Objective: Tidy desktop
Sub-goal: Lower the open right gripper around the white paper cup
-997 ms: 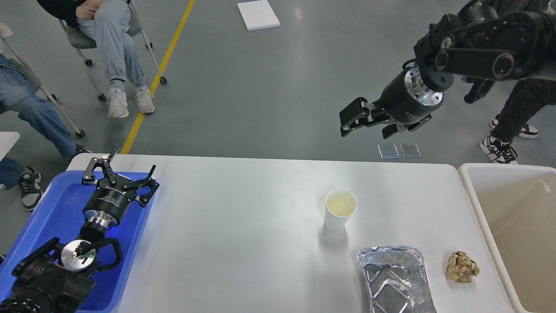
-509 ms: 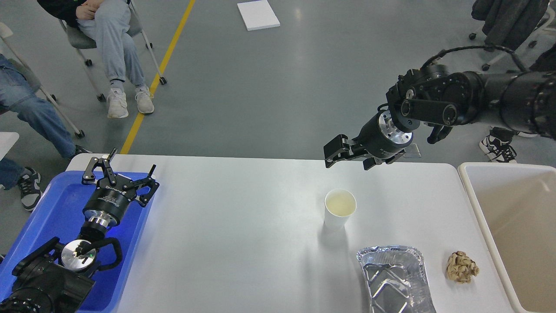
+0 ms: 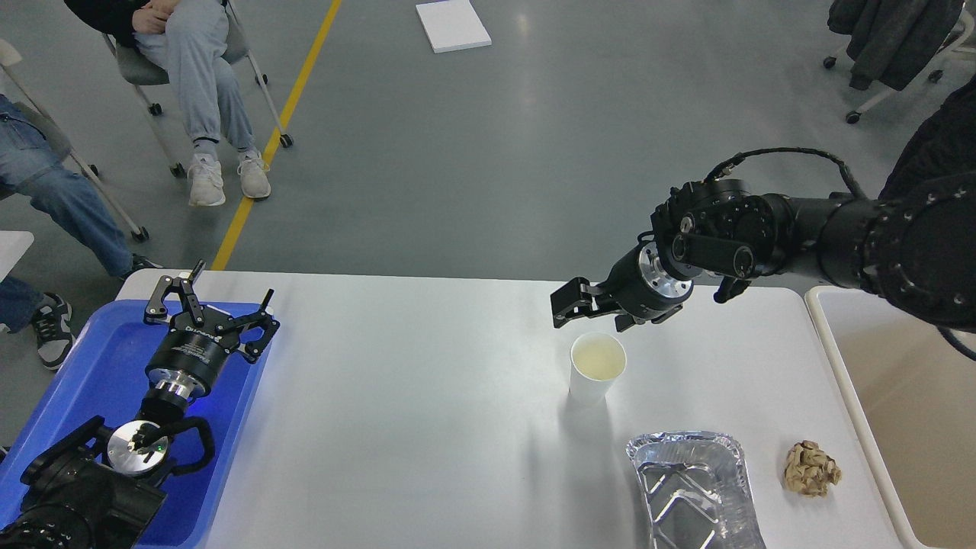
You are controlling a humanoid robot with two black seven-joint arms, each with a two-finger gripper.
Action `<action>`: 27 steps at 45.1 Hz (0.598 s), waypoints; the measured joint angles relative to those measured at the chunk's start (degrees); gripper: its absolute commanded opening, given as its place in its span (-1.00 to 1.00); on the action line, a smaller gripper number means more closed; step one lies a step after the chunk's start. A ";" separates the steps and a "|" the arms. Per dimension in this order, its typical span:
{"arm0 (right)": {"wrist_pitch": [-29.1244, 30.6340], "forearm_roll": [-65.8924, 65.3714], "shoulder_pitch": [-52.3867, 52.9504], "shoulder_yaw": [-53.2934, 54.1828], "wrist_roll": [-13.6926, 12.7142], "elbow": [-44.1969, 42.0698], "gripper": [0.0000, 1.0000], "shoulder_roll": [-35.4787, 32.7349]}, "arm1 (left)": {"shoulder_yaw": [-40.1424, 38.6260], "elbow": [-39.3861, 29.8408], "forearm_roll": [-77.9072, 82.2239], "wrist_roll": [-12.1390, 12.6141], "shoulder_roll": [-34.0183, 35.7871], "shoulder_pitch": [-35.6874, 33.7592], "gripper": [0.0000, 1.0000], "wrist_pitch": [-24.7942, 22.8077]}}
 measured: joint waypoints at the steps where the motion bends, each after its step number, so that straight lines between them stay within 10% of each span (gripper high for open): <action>1: -0.07 -0.08 -0.33 0.03 0.00 -0.19 1.00 0.06 | 0.00 0.00 0.00 0.00 0.00 0.00 1.00 0.00; 27: -7.51 -4.61 -8.44 0.41 -0.06 -4.10 1.00 0.84 | 0.00 0.00 0.00 0.00 0.00 0.00 1.00 0.00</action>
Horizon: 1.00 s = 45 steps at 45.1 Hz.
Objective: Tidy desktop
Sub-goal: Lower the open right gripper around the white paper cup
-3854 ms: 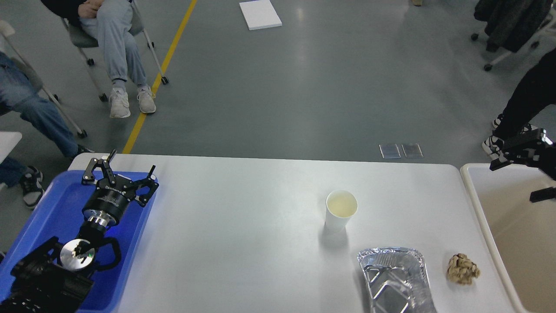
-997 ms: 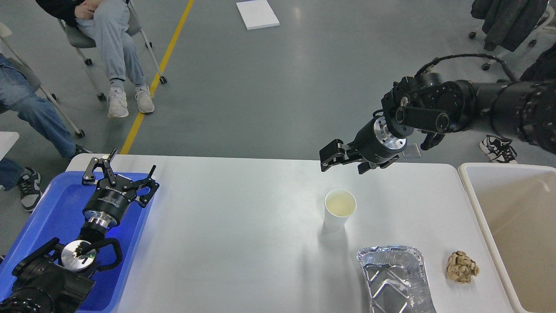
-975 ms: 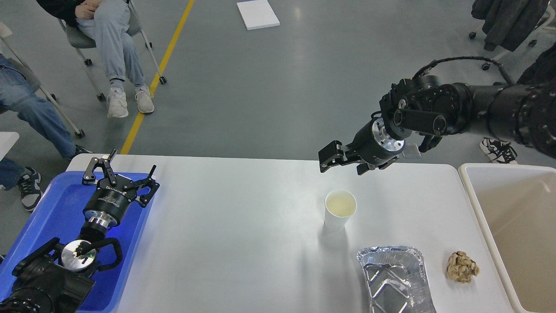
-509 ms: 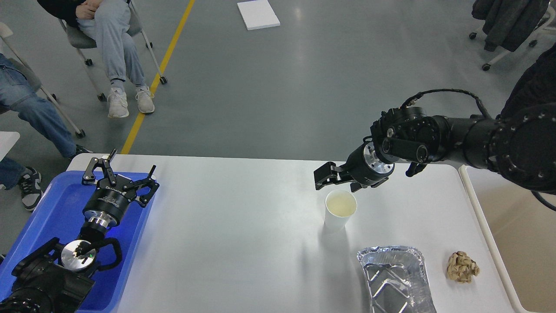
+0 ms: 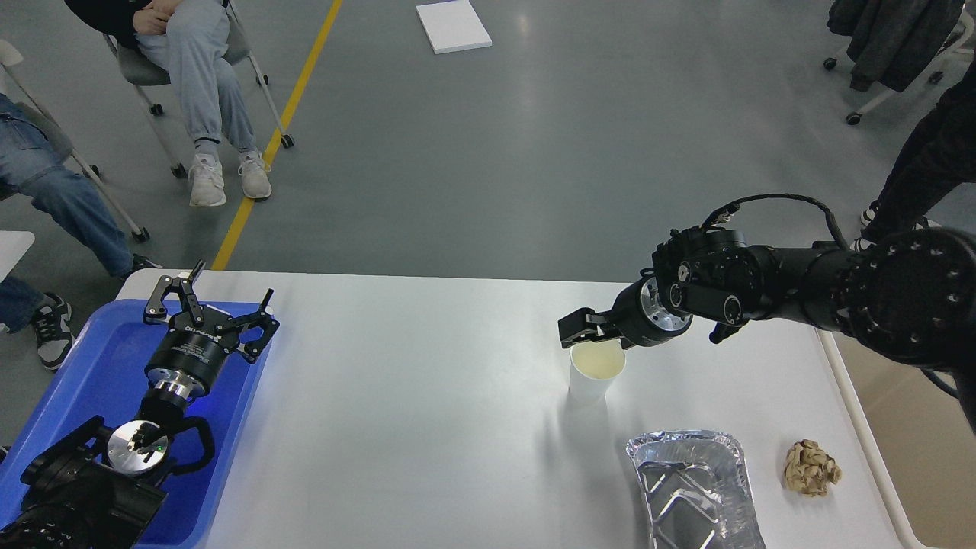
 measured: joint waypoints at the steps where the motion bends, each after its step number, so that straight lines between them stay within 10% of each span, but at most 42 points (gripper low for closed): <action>1: -0.15 -0.20 -0.29 0.01 0.00 -0.23 1.00 -0.03 | 0.00 0.00 0.00 0.00 0.00 0.00 1.00 0.00; 45: -4.59 -3.90 -7.33 -0.03 -0.19 -4.72 0.95 -1.30 | 0.00 0.00 0.00 -0.02 -0.01 0.00 1.00 0.00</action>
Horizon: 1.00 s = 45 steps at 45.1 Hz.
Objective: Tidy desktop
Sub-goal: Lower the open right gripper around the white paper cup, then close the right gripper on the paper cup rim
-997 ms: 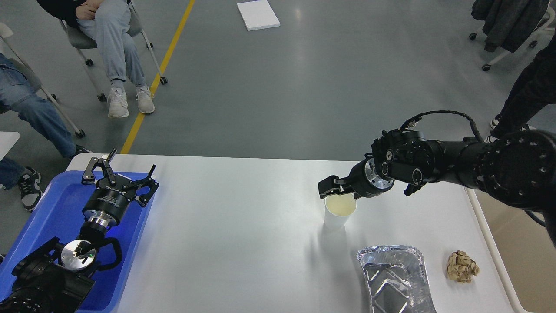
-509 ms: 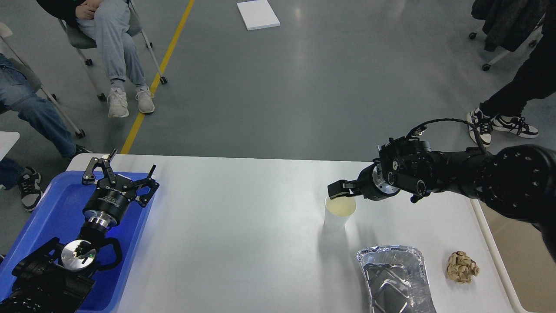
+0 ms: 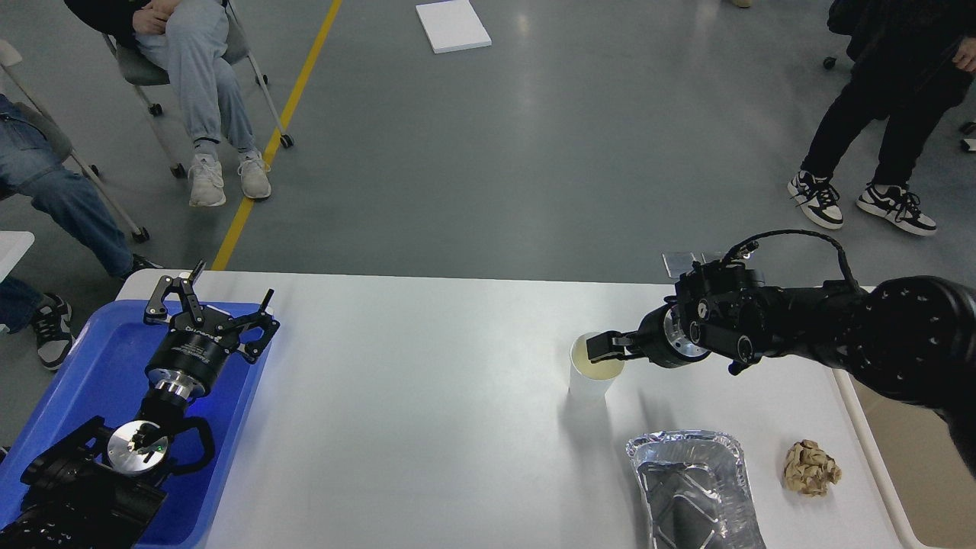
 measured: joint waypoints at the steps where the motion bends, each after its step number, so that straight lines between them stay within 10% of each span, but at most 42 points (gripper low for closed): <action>1: -0.05 0.00 -0.01 0.00 -0.01 -0.02 0.94 -0.01 | 0.00 0.00 0.00 0.00 0.00 0.00 1.00 0.00; 29: -0.83 0.47 0.25 0.19 -0.08 0.37 0.60 -0.14 | 0.00 0.00 0.00 0.01 0.01 0.00 1.00 0.00; 40: -0.71 0.31 0.66 0.22 -0.08 1.14 -1.00 -0.17 | 0.00 0.00 0.00 0.02 0.01 0.00 1.00 0.00; 45: -0.51 0.22 0.89 0.15 -0.08 2.01 -1.00 -0.22 | 0.00 0.00 0.00 0.02 0.01 0.00 1.00 0.00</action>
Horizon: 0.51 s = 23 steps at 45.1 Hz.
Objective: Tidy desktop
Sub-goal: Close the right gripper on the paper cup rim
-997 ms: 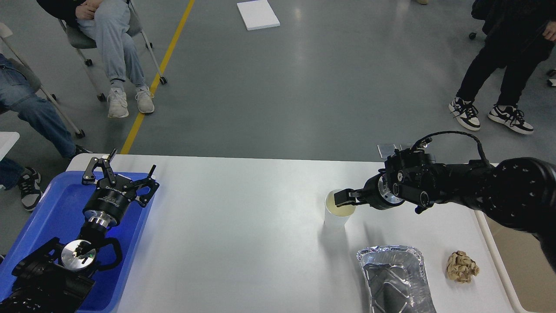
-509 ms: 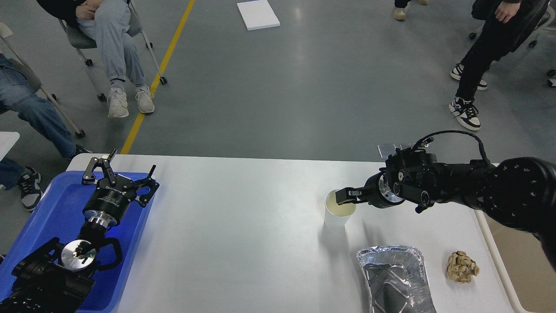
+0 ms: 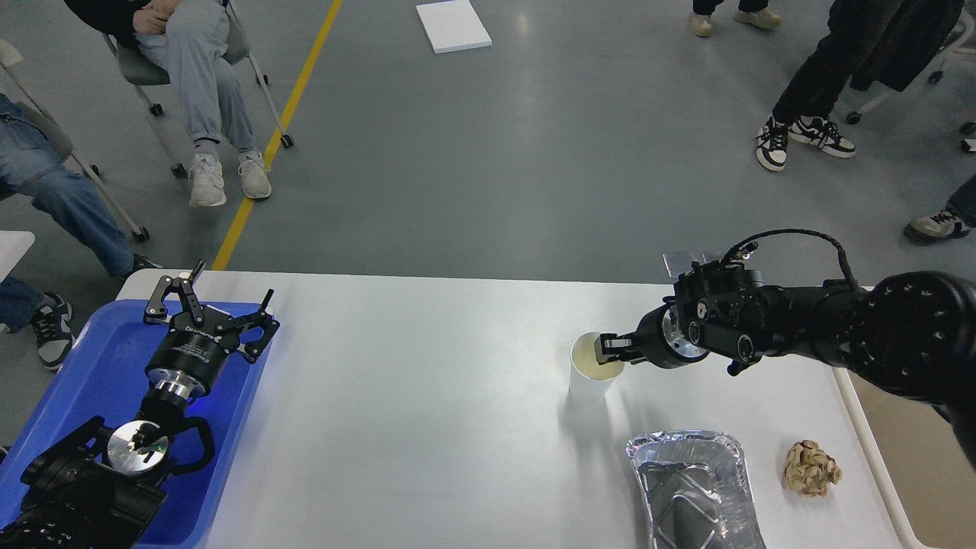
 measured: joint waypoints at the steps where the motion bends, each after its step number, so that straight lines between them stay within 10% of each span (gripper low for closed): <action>1: 0.02 -0.01 0.02 -0.01 0.00 0.11 -1.00 -0.01 | 0.00 0.00 0.00 0.00 0.00 0.00 1.00 0.00; 23: 0.00 -0.10 0.89 0.02 0.00 1.52 -1.00 -0.67 | 0.00 0.00 0.00 0.00 0.00 0.00 1.00 0.00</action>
